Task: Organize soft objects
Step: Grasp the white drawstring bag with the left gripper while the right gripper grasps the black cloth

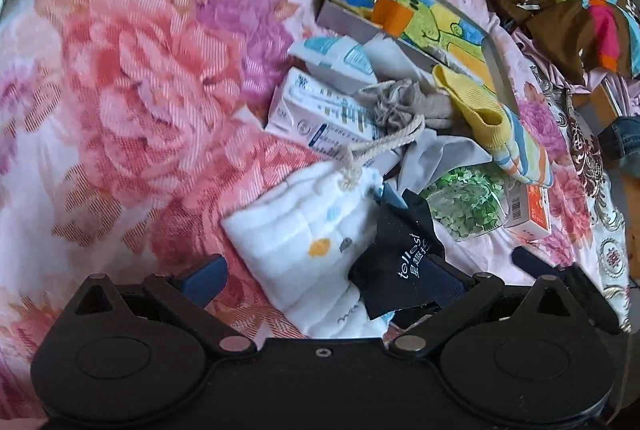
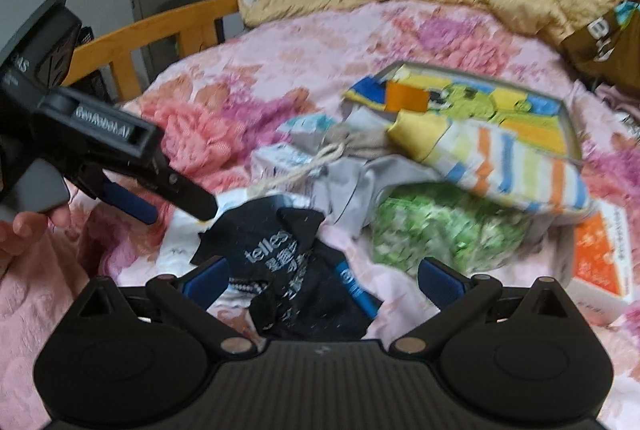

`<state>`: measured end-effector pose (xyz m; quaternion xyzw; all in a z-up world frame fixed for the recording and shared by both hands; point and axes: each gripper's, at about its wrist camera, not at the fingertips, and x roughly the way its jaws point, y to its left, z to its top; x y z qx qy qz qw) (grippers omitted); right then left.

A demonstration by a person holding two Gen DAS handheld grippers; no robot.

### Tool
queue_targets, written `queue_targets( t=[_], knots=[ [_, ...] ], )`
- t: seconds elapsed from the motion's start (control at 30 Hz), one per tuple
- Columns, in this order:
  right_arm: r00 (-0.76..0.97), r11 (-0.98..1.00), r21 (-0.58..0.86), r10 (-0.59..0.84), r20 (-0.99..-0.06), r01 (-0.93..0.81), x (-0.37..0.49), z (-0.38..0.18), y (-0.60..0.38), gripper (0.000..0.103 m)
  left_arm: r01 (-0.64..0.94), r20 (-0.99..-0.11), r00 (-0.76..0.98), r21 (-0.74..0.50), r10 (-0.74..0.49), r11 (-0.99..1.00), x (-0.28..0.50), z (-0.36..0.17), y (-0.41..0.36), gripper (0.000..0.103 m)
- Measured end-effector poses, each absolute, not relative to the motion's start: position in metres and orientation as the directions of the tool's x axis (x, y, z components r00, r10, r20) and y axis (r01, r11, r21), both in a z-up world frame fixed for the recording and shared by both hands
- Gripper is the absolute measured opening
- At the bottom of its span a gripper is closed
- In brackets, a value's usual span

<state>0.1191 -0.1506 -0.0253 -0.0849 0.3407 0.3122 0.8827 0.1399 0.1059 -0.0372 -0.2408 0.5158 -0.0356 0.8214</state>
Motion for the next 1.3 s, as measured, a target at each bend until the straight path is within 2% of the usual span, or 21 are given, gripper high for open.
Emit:
queue_targets(
  t=[0.13,0.27,0.43,0.53,0.6,0.67,0.77,0.93,1.03,1.1,1.23,1.3],
  knots=[
    [0.528,0.781,0.094,0.500,-0.686,-0.617,0.126,-0.036,-0.145,0.102,-0.220,-0.827,0.438,-0.479,-0.353,0.850,0.145,-0.046,0.110,0.101],
    [0.450,0.766,0.233,0.563,-0.693,-0.599,0.137,-0.044,-0.148,0.102,-0.240,-0.820,0.420,-0.513,-0.388,0.824,0.149,-0.053,0.110,0.098],
    [0.432,0.766,0.308,0.591,-0.681,-0.564,0.148,-0.048,-0.153,0.102,-0.255,-0.805,0.431,-0.541,-0.406,0.801,0.150,-0.055,0.113,0.094],
    [0.428,0.770,0.341,0.600,-0.676,-0.540,0.153,-0.051,-0.156,0.102,-0.270,-0.796,0.438,-0.559,-0.417,0.784,0.151,-0.056,0.117,0.090],
    [0.424,0.772,0.348,0.598,-0.680,-0.532,0.156,-0.053,-0.156,0.102,-0.276,-0.791,0.440,-0.570,-0.426,0.774,0.151,-0.056,0.118,0.083],
    [0.423,0.776,0.339,0.591,-0.687,-0.532,0.157,-0.055,-0.153,0.099,-0.276,-0.785,0.443,-0.580,-0.434,0.767,0.151,-0.057,0.119,0.079],
    [0.411,0.774,0.319,0.581,-0.702,-0.547,0.158,-0.060,-0.145,0.089,-0.264,-0.774,0.452,-0.591,-0.444,0.762,0.150,-0.056,0.118,0.068],
    [0.394,0.767,0.298,0.572,-0.720,-0.568,0.155,-0.065,-0.136,0.075,-0.241,-0.756,0.467,-0.608,-0.459,0.757,0.150,-0.055,0.114,0.058],
    [0.395,0.765,0.297,0.574,-0.717,-0.571,0.153,-0.064,-0.135,0.070,-0.239,-0.769,0.457,-0.589,-0.446,0.772,0.153,-0.057,0.111,0.054],
    [0.391,0.767,0.312,0.577,-0.717,-0.560,0.154,-0.064,-0.137,0.068,-0.243,-0.777,0.453,-0.578,-0.436,0.779,0.154,-0.058,0.111,0.047],
    [0.391,0.771,0.315,0.575,-0.718,-0.554,0.156,-0.063,-0.138,0.061,-0.249,-0.772,0.459,-0.587,-0.440,0.770,0.153,-0.059,0.114,0.043],
    [0.390,0.771,0.315,0.574,-0.720,-0.553,0.155,-0.062,-0.138,0.057,-0.246,-0.772,0.461,-0.584,-0.437,0.773,0.153,-0.059,0.114,0.038]
  ],
)
